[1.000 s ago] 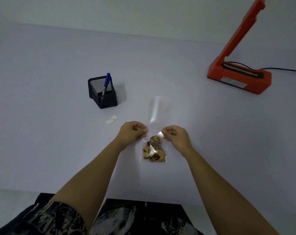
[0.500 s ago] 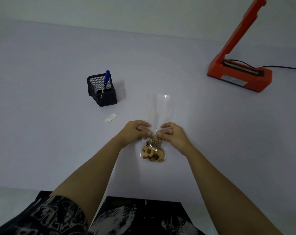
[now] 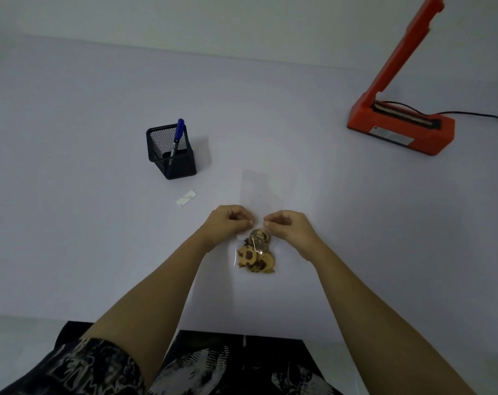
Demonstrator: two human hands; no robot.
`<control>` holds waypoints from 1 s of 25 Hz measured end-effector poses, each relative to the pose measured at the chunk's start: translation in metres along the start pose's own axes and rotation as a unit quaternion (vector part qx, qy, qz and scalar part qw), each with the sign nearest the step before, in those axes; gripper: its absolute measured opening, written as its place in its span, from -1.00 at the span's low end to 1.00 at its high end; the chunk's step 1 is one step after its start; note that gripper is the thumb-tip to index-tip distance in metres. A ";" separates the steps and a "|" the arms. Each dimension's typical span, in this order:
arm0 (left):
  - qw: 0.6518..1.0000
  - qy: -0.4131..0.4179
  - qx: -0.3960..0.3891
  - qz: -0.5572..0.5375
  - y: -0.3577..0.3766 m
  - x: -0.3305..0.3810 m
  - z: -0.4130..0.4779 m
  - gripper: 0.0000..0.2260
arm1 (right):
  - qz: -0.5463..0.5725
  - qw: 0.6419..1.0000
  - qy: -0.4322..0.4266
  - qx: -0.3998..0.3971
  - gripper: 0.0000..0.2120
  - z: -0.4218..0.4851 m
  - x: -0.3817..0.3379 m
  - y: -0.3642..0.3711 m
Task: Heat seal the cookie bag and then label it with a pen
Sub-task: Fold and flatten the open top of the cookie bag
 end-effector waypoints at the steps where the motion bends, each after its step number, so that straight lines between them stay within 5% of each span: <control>1: 1.000 0.003 0.004 0.006 0.000 -0.001 -0.001 -0.89 | -0.010 1.000 -0.006 0.008 -0.88 -0.001 0.000 -0.001; 6: 1.000 0.002 0.017 -0.007 0.002 -0.007 -0.006 -0.72 | -0.031 0.998 -0.030 0.042 -0.68 -0.006 0.004 0.001; 10: 0.999 0.018 0.042 -0.021 0.005 -0.006 -0.010 -0.80 | -0.002 0.994 -0.084 0.064 -0.60 -0.010 0.005 0.005; 16: 0.993 0.038 0.113 0.006 0.005 -0.010 -0.013 -0.58 | -0.008 0.998 -0.064 0.027 -0.84 -0.011 0.014 -0.001; 19: 0.989 0.061 0.126 0.045 0.009 -0.012 -0.013 -0.61 | -0.026 0.999 -0.037 0.020 -0.81 -0.010 0.015 -0.001; 25: 0.971 0.076 0.140 0.176 0.013 -0.009 -0.011 -0.58 | -0.247 0.954 -0.146 0.082 -0.81 -0.008 0.013 0.002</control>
Point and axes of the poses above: each hand's wrist, its own z-axis towards the middle knuckle, its own y-axis out of the palm, x = y × z, the point moved 1 cm from there along z, towards the middle knuckle, and after that the axes turned 2 degrees about -x, right-handed, at the moved point
